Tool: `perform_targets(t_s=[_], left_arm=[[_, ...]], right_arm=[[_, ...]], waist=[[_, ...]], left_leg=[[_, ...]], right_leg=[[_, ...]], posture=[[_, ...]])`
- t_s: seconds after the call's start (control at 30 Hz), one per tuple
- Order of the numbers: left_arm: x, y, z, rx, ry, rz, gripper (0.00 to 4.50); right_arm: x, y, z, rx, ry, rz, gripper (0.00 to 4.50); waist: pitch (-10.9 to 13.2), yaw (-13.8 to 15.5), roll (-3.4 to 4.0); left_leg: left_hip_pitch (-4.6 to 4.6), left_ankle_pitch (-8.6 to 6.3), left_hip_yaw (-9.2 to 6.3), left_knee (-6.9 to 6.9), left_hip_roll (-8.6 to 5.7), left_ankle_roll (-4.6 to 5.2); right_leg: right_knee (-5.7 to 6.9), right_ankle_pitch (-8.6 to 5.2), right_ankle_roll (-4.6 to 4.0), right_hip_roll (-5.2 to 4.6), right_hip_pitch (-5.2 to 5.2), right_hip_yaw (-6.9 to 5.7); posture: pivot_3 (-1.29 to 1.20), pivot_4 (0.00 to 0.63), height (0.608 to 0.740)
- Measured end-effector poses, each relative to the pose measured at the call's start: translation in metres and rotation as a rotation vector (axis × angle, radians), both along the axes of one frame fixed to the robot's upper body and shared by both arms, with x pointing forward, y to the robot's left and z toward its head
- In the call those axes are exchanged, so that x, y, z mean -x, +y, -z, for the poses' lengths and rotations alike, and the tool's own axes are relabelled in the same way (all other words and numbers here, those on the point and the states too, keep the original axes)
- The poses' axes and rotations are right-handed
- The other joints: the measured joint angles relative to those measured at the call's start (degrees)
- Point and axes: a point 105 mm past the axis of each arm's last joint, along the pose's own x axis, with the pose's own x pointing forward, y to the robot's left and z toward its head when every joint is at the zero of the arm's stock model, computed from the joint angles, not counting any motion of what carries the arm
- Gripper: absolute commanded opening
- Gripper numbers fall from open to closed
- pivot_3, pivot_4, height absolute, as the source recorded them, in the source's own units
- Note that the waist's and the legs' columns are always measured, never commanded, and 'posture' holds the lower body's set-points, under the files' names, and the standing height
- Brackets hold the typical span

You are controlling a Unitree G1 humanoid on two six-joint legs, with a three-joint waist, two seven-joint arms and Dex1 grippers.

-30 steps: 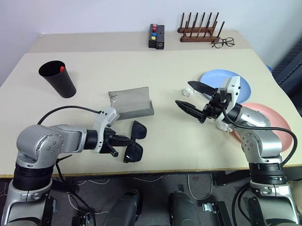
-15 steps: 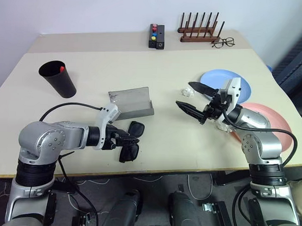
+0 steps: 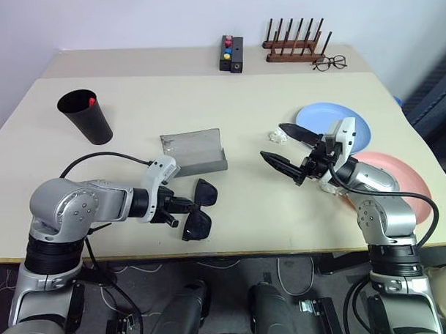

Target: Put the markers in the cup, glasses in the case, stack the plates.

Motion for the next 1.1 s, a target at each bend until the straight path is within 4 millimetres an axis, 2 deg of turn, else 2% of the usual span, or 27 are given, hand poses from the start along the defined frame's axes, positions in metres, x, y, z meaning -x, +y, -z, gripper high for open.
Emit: perform_targets(t_s=[0.23, 0.47, 0.83, 0.93, 1.1], left_arm=[[0.001, -0.002, -0.001, 0.014, 0.01, 0.008, 0.03], [-0.003, -0.011, -0.01, 0.145, 0.022, -0.002, 0.03], [-0.004, -0.006, -0.01, 0.192, 0.081, -0.014, 0.03], [0.0, -0.007, -0.013, 0.206, 0.089, 0.016, 0.81], [0.005, -0.007, -0.013, 0.196, 0.1, 0.039, 3.18]], right_arm=[[0.0, 0.0, 0.0, 0.0, -0.003, 0.0, 4.5], [0.0, 0.0, -0.001, -0.001, -0.006, 0.0, 4.5], [0.0, 0.0, 0.0, -0.001, -0.005, 0.001, 4.5], [0.0, 0.0, 0.0, -0.001, -0.005, 0.002, 4.5], [0.0, -0.001, 0.0, -0.001, -0.005, 0.004, 4.5]], waist=[[0.0, 0.0, 0.0], [0.0, 0.0, -0.01], [0.0, 0.0, 0.0], [0.0, 0.0, 0.0], [0.0, 0.0, -0.01]], left_leg=[[0.0, 0.01, 0.0, 0.0, 0.0, -0.01], [0.0, 0.01, 0.0, 0.0, 0.0, -0.01], [0.0, 0.03, -0.01, 0.0, 0.0, -0.05], [0.0, 0.02, -0.01, 0.0, 0.0, -0.04], [0.0, 0.02, -0.01, 0.0, 0.0, -0.04]], right_leg=[[0.0, 0.0, 0.0, 0.0, 0.0, 0.0], [-0.01, 0.0, 0.0, 0.0, 0.0, -0.01], [-0.01, 0.0, 0.0, 0.0, 0.0, 0.0], [-0.01, 0.0, 0.0, 0.0, 0.0, 0.0], [-0.01, 0.0, 0.0, 0.0, 0.0, 0.0]], posture=[[0.0, 0.15, 0.74], [0.0, 0.15, 0.74], [0.0, 0.15, 0.74], [0.0, 0.15, 0.74], [0.0, 0.15, 0.74]])
